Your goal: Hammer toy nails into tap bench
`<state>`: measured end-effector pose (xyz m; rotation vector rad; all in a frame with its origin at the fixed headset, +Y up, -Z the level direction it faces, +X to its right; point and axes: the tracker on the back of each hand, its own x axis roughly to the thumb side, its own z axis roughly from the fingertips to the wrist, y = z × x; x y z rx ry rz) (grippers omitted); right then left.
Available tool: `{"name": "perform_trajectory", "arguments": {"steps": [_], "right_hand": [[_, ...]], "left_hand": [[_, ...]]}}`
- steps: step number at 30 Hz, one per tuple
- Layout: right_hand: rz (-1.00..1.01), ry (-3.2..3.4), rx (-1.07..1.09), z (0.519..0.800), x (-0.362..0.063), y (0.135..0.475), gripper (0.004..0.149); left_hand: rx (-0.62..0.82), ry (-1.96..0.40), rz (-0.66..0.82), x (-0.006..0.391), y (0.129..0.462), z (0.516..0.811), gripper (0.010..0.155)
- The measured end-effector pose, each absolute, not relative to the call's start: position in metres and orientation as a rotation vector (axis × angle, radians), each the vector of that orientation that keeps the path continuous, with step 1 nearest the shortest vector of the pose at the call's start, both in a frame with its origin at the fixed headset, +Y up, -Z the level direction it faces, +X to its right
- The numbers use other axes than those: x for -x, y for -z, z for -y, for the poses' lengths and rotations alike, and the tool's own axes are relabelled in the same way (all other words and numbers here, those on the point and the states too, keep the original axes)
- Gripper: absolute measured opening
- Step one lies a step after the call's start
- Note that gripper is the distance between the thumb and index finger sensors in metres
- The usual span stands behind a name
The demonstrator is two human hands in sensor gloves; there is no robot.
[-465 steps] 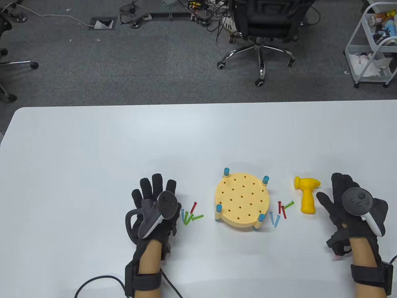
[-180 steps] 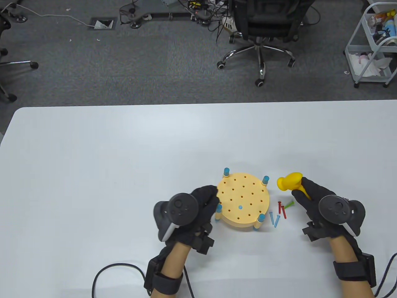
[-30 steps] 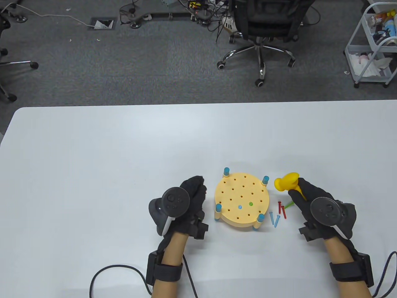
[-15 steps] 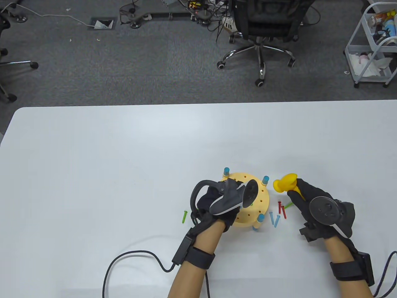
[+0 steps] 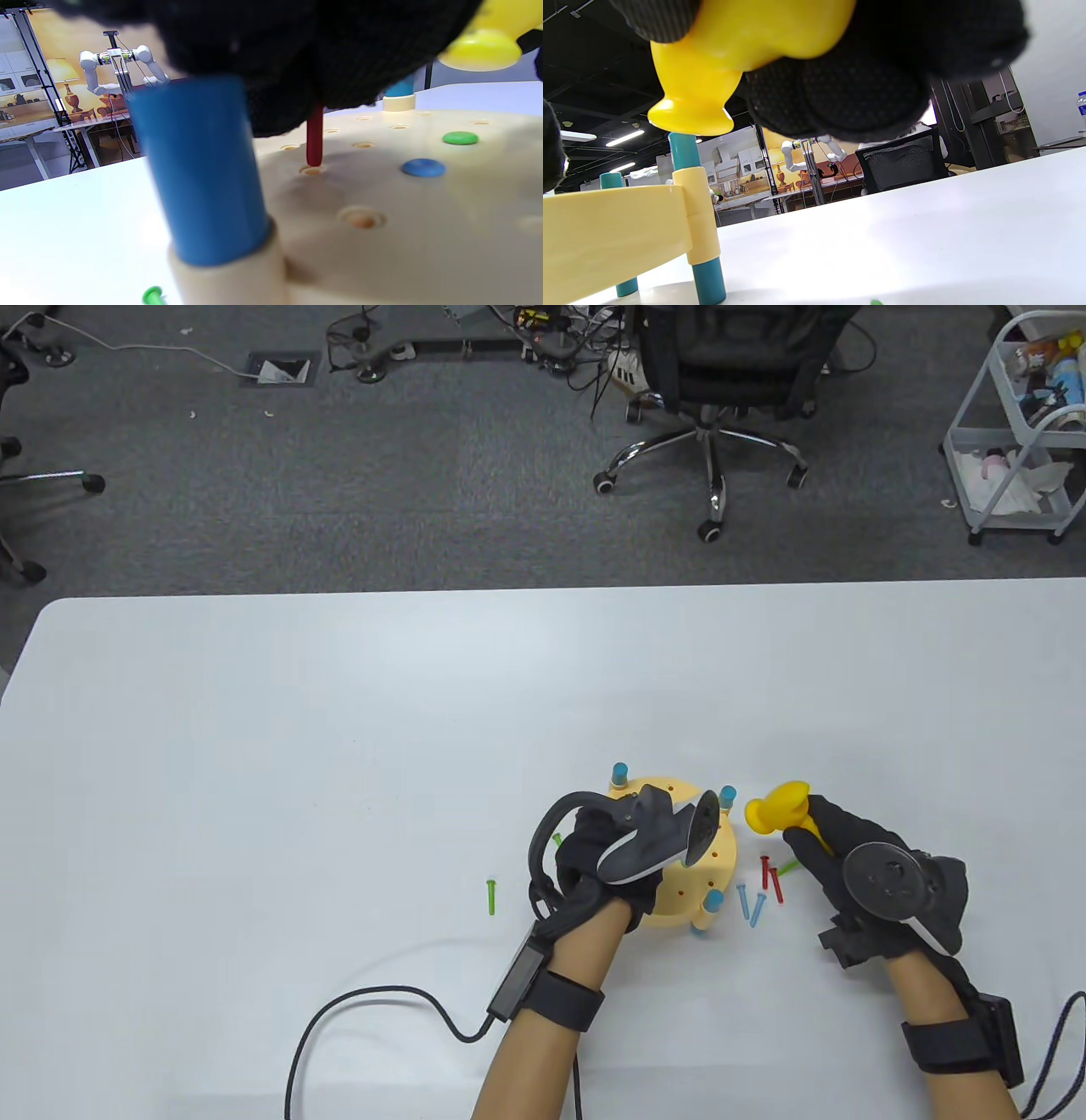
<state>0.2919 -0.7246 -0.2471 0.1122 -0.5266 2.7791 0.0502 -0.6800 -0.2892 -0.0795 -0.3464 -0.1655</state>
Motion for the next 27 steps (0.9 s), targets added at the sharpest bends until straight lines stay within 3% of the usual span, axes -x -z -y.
{"name": "perform_trajectory", "arguments": {"steps": [27], "right_hand": [[0.52, -2.786, -0.115, 0.7266, -0.291, 0.2474, 0.063]], "left_hand": [[0.086, 0.238, 0.366, -0.0538, 0.2868, 0.6822, 0.042]]}}
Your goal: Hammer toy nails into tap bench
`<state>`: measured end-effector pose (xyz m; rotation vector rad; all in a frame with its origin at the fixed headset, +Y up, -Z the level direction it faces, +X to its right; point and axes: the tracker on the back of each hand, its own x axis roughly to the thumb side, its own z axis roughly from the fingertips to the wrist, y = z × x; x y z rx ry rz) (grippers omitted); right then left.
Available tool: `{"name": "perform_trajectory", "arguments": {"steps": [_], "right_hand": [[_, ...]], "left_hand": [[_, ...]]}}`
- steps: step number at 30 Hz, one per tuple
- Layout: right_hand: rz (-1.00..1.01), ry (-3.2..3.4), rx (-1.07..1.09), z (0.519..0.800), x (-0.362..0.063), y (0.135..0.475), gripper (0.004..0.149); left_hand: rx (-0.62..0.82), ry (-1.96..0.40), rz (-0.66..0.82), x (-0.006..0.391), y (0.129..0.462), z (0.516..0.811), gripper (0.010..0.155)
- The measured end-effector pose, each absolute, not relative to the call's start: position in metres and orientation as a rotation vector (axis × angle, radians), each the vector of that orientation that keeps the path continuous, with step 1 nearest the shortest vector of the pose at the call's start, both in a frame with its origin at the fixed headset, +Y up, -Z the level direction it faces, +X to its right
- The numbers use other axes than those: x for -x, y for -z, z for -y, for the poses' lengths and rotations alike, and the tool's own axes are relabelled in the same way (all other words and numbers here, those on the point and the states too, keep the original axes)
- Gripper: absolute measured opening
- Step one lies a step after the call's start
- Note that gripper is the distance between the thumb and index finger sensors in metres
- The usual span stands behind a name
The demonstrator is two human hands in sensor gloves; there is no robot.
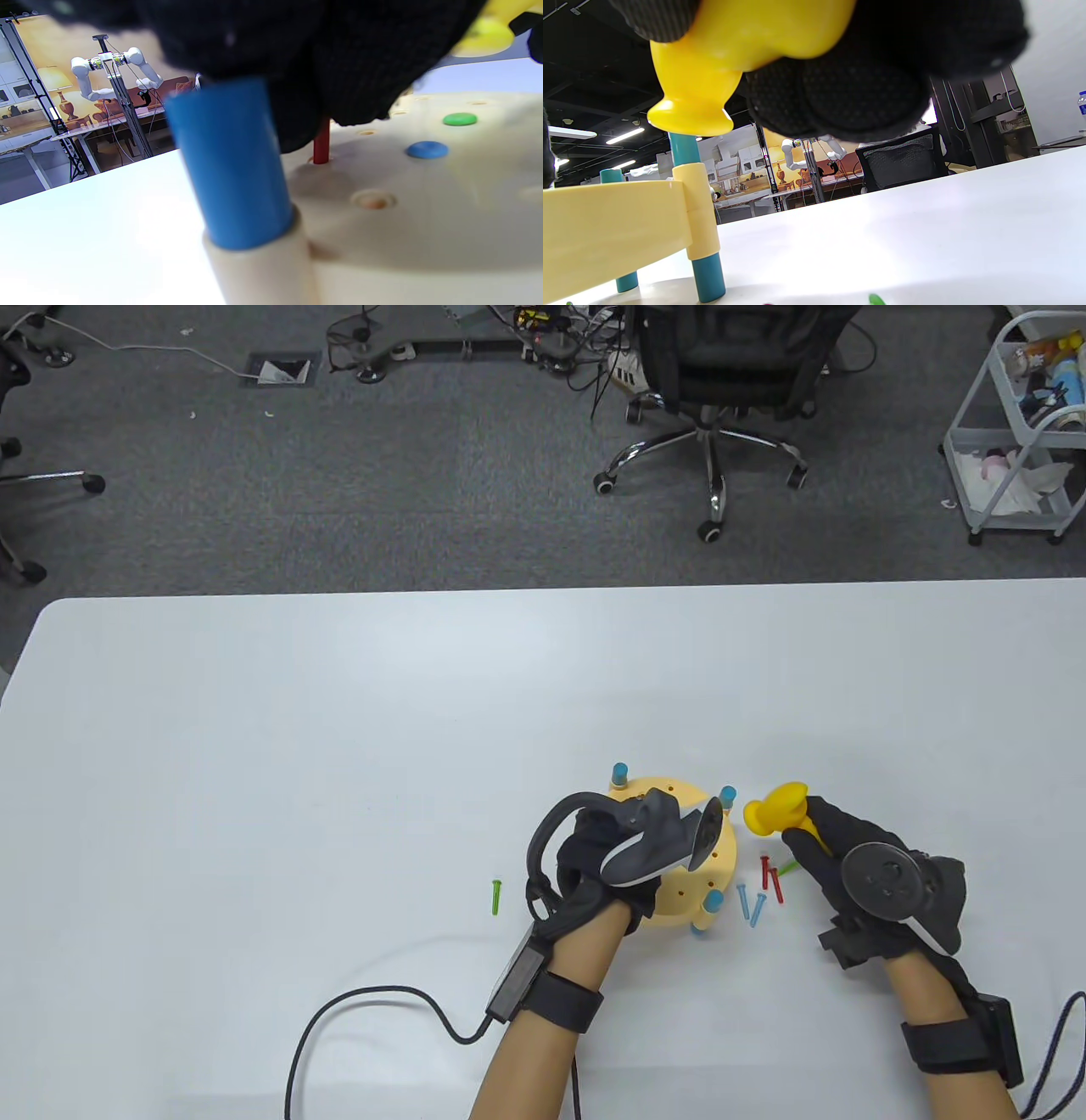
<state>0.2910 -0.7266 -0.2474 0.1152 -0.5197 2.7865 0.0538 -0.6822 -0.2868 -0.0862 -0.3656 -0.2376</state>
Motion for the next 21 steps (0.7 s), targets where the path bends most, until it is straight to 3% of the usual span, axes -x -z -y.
{"name": "perform_trajectory", "arguments": {"steps": [4, 6, 9, 12, 16, 21], "right_hand": [[0.517, -2.786, -0.115, 0.727, -0.291, 0.248, 0.063], [0.516, -2.786, -0.116, 0.727, -0.291, 0.248, 0.063], [0.518, -2.783, -0.116, 0.727, -0.291, 0.248, 0.063], [0.535, -2.767, -0.132, 0.723, -0.29, 0.245, 0.063], [0.624, -2.726, -0.219, 0.706, -0.278, 0.236, 0.063], [0.631, -2.768, -0.431, 0.688, -0.236, 0.233, 0.063]], "left_hand": [[0.099, 0.313, 0.381, -0.058, 0.283, 0.683, 0.044], [0.055, 0.363, 0.399, -0.058, 0.277, 0.679, 0.055], [-0.107, 0.274, 0.42, -0.044, 0.264, 0.665, 0.056], [-0.132, 0.164, 0.395, -0.021, 0.256, 0.662, 0.058], [-0.07, 0.052, 0.339, 0.015, 0.25, 0.682, 0.064], [-0.056, -0.095, 0.346, 0.034, 0.247, 0.708, 0.057]]}}
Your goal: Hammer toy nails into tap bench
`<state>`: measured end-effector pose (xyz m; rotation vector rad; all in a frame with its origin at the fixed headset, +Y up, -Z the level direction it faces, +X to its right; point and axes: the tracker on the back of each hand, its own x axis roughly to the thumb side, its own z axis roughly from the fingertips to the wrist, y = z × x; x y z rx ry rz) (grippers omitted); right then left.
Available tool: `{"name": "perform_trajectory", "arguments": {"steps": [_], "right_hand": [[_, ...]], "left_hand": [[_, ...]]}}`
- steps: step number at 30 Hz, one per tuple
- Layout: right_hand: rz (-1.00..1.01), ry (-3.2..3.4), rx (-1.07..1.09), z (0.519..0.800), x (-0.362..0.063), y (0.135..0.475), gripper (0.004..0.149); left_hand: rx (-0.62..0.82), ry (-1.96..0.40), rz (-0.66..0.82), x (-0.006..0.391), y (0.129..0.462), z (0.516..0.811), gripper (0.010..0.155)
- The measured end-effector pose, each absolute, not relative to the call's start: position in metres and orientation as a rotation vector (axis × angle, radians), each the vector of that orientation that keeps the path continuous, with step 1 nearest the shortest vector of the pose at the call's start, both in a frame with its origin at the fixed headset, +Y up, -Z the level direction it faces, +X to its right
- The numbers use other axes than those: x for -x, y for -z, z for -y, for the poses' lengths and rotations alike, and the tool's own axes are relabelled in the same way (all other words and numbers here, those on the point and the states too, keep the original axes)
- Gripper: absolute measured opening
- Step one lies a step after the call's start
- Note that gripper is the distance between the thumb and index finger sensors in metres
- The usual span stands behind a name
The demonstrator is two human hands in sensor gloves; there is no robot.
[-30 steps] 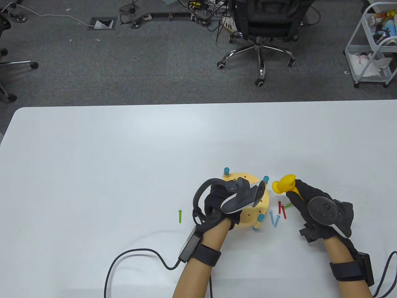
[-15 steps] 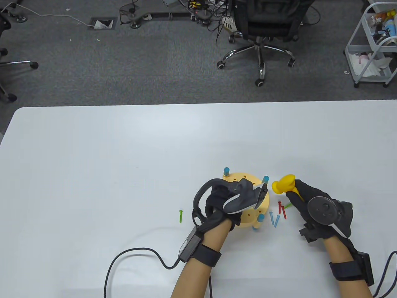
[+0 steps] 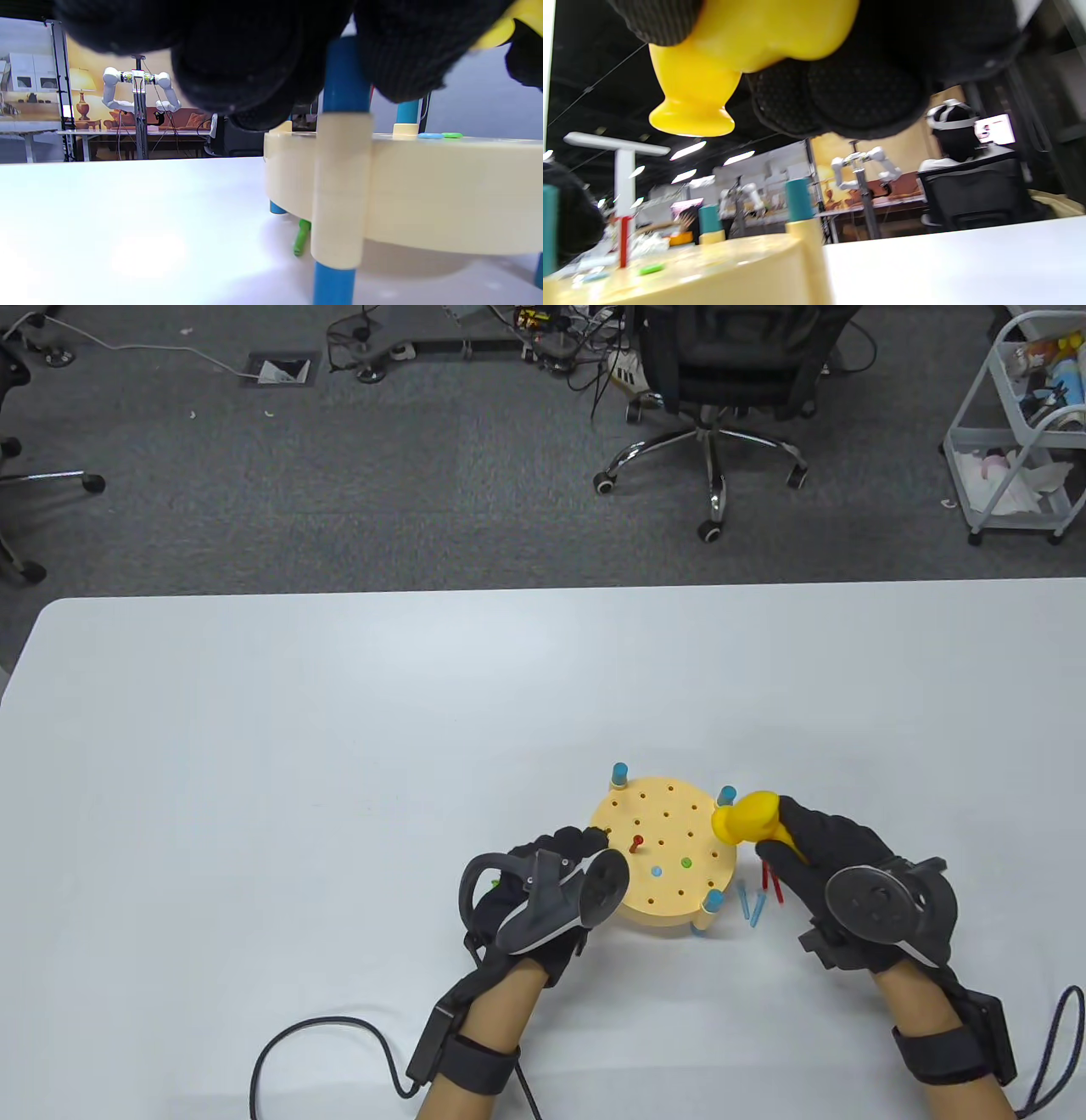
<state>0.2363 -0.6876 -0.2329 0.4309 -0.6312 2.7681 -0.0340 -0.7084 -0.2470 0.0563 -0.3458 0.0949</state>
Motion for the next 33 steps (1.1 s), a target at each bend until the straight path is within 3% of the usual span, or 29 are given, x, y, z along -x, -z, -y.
{"name": "perform_trajectory", "arguments": {"steps": [5, 9, 12, 15, 16, 17, 18, 19, 20, 22, 23, 24, 25, 26, 27, 28, 29, 30, 31, 32, 33], "right_hand": [[0.402, -2.952, -0.559, 0.681, -0.19, 0.245, 0.063], [0.605, -2.991, -0.585, 0.679, -0.165, 0.245, 0.063], [0.461, -3.167, -0.699, 0.688, -0.146, 0.249, 0.063], [0.805, -3.06, -0.649, 0.676, -0.145, 0.242, 0.062], [0.823, -3.014, -0.621, 0.675, -0.145, 0.242, 0.062], [0.683, -3.025, -0.662, 0.679, -0.142, 0.246, 0.062], [0.41, -3.147, -0.74, 0.688, -0.136, 0.252, 0.062], [0.329, -3.348, -0.564, 0.686, -0.137, 0.249, 0.063], [0.45, -3.255, -0.663, 0.681, -0.137, 0.25, 0.062], [0.73, -3.117, -0.599, 0.675, -0.14, 0.246, 0.062], [0.581, -3.098, -0.674, 0.679, -0.136, 0.249, 0.062], [0.281, -3.227, -0.737, 0.691, -0.13, 0.255, 0.063], [0.339, -3.407, -0.55, 0.683, -0.133, 0.246, 0.063], [0.432, -3.345, -0.658, 0.682, -0.133, 0.248, 0.063], [0.687, -3.279, -0.62, 0.678, -0.135, 0.247, 0.063], [0.803, -3.162, -0.604, 0.676, -0.138, 0.244, 0.063], [0.665, -3.107, -0.657, 0.68, -0.136, 0.247, 0.062], [0.243, -3.228, -0.708, 0.693, -0.132, 0.253, 0.063], [0.271, -3.348, -0.517, 0.69, -0.136, 0.248, 0.063], [0.398, -3.268, -0.634, 0.686, -0.137, 0.247, 0.063], [0.633, -3.177, -0.587, 0.683, -0.143, 0.246, 0.063]], "left_hand": [[-0.049, -0.177, 0.347, 0.037, 0.249, 0.718, 0.054], [-0.039, -0.208, 0.354, 0.038, 0.251, 0.722, 0.054], [-0.022, -0.246, 0.351, 0.04, 0.252, 0.724, 0.054], [-0.014, -0.244, 0.35, 0.039, 0.252, 0.724, 0.054], [-0.017, -0.241, 0.351, 0.039, 0.252, 0.724, 0.054], [-0.019, -0.238, 0.35, 0.039, 0.252, 0.724, 0.054], [-0.02, -0.238, 0.35, 0.039, 0.252, 0.724, 0.054], [-0.017, -0.238, 0.35, 0.039, 0.252, 0.723, 0.054], [-0.015, -0.24, 0.35, 0.039, 0.252, 0.723, 0.054], [-0.013, -0.243, 0.35, 0.039, 0.252, 0.723, 0.054], [-0.014, -0.242, 0.35, 0.039, 0.252, 0.723, 0.054], [-0.014, -0.242, 0.35, 0.039, 0.252, 0.723, 0.054], [-0.012, -0.241, 0.35, 0.039, 0.252, 0.723, 0.054], [-0.012, -0.241, 0.349, 0.039, 0.252, 0.723, 0.054], [-0.011, -0.241, 0.349, 0.038, 0.252, 0.723, 0.054], [-0.011, -0.239, 0.349, 0.038, 0.252, 0.723, 0.054], [-0.012, -0.239, 0.349, 0.038, 0.252, 0.723, 0.054], [-0.013, -0.24, 0.349, 0.038, 0.252, 0.723, 0.054], [-0.013, -0.241, 0.349, 0.039, 0.252, 0.723, 0.054], [-0.015, -0.243, 0.349, 0.039, 0.252, 0.724, 0.054], [-0.021, -0.244, 0.349, 0.04, 0.252, 0.725, 0.054]]}}
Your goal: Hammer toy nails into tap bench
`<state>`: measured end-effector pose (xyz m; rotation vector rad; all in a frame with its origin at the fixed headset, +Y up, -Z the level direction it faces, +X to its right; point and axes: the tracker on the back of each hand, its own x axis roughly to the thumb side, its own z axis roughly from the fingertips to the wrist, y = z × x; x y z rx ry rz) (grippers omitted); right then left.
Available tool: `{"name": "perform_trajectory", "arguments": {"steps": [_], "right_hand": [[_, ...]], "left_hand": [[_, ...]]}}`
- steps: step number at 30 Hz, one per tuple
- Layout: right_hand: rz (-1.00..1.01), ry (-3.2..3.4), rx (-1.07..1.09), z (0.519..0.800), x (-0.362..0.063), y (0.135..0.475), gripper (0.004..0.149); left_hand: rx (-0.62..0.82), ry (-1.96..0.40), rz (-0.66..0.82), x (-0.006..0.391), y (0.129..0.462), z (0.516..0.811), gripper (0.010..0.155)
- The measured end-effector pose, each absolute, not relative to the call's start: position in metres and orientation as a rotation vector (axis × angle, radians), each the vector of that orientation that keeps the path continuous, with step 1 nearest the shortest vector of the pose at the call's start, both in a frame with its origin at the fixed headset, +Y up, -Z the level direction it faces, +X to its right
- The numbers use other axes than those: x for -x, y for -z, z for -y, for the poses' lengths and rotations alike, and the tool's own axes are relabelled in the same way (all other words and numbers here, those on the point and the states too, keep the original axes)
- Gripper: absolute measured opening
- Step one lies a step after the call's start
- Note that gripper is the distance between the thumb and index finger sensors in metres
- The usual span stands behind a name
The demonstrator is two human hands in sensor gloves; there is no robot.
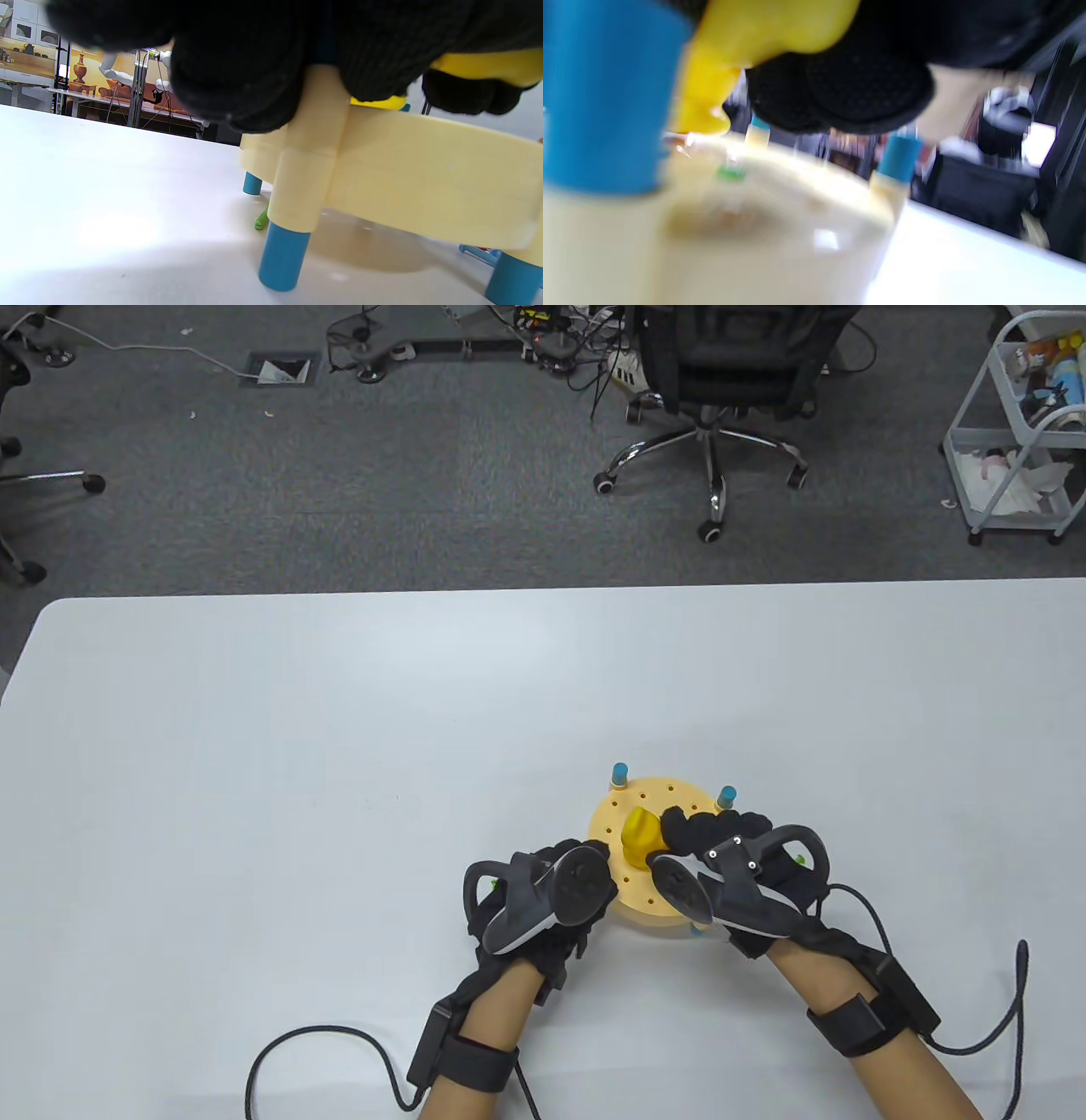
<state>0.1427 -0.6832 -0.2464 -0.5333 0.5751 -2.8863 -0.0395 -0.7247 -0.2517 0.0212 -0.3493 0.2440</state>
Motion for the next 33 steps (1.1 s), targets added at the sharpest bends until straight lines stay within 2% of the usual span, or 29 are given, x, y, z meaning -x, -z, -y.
{"name": "perform_trajectory", "arguments": {"steps": [2, 4, 7, 11, 15, 19, 22, 24, 27, 29, 33], "right_hand": [[-0.642, 3.051, 0.504, 0.677, -0.156, 0.245, 0.063], [-0.722, 3.189, 0.46, 0.673, -0.175, 0.243, 0.063], [-0.838, 3.234, 0.321, 0.672, -0.21, 0.241, 0.063], [-0.778, 3.256, 0.125, 0.685, -0.249, 0.241, 0.063], [-0.702, 3.222, -0.043, 0.706, -0.277, 0.243, 0.063], [-0.63, 3.203, -0.125, 0.724, -0.288, 0.242, 0.063], [-0.63, 3.2, -0.155, 0.733, -0.289, 0.238, 0.063], [-0.612, 3.221, -0.184, 0.738, -0.289, 0.237, 0.063], [-0.608, 3.193, -0.175, 0.742, -0.285, 0.237, 0.063], [-0.626, 3.162, -0.156, 0.744, -0.283, 0.236, 0.063], [-0.647, 3.146, -0.14, 0.743, -0.281, 0.234, 0.063]], "left_hand": [[0.001, -0.225, 0.377, 0.043, 0.253, 0.723, 0.056], [0.099, -0.231, 0.391, 0.053, 0.255, 0.717, 0.065], [0.092, -0.366, 0.32, 0.082, 0.257, 0.707, 0.056], [0.091, -0.345, 0.144, 0.108, 0.268, 0.721, 0.048], [0.17, -0.189, 0.139, 0.1, 0.278, 0.74, 0.048], [0.174, -0.122, 0.171, 0.087, 0.282, 0.74, 0.049], [0.121, -0.019, 0.11, 0.091, 0.284, 0.736, 0.052], [0.155, 0.102, 0.026, 0.099, 0.286, 0.737, 0.058], [0.286, 0.192, -0.085, 0.113, 0.29, 0.745, 0.062], [0.364, 0.127, -0.102, 0.123, 0.292, 0.751, 0.062], [0.377, -0.008, -0.138, 0.134, 0.296, 0.758, 0.061]]}}
